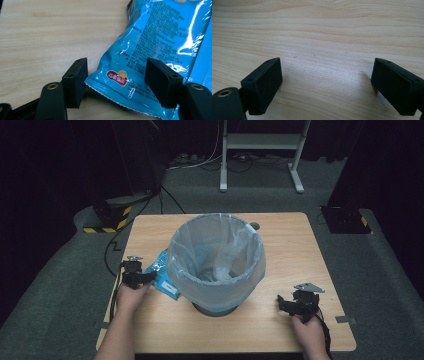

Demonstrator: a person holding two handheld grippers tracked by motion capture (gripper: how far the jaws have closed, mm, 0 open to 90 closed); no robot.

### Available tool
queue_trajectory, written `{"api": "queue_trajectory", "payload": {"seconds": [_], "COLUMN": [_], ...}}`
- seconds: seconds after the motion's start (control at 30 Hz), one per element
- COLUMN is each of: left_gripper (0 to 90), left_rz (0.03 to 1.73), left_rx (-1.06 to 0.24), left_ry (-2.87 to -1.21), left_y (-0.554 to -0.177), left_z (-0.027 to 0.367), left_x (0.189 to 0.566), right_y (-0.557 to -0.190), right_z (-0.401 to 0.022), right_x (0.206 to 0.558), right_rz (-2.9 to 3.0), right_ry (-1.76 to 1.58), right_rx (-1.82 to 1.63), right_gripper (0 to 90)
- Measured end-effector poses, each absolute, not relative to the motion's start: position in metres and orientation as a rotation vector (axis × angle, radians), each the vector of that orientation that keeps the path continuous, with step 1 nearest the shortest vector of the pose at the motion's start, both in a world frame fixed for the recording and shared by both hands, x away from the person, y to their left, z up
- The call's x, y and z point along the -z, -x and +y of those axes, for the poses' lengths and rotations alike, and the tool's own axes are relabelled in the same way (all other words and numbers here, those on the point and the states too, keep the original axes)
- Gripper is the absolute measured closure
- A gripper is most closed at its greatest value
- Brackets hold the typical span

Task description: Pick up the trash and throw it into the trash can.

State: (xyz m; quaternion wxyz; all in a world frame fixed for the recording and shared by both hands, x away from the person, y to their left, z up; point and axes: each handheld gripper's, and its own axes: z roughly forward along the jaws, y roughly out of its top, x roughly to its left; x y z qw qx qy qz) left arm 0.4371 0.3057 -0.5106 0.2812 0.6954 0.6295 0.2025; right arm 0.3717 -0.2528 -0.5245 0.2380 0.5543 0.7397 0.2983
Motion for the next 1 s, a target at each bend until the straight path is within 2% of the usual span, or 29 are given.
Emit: {"api": "queue_trajectory", "payload": {"seconds": [0.2,0.43,0.47,0.73,0.9,1.0], "left_gripper": [38.8,61.3,66.6,82.5,88.6,89.1], "left_rz": [1.660,1.620,1.613,1.572,1.565,1.544], "left_rx": [-0.618,-0.651,-0.654,-0.713,-0.715,-0.743], "left_ry": [-1.909,-1.887,-1.887,-1.925,-1.876,-1.815], "left_y": [-0.428,-0.413,-0.411,-0.402,-0.388,-0.380], "left_z": [0.299,0.297,0.298,0.296,0.298,0.299], "left_x": [0.515,0.517,0.517,0.518,0.516,0.512], "right_y": [-0.371,-0.371,-0.371,-0.371,-0.371,-0.371], "right_z": [-0.253,-0.252,-0.252,-0.253,-0.253,-0.253], "right_x": [0.524,0.524,0.524,0.524,0.524,0.524], "right_rz": [2.029,2.033,2.033,2.037,2.038,2.038], "right_ry": [-1.517,-1.514,-1.514,-1.503,-1.502,-1.502], "right_rx": [-0.821,-0.819,-0.819,-0.821,-0.823,-0.822], "right_gripper": [10.7,11.1,11.1,12.0,12.2,12.2]}}
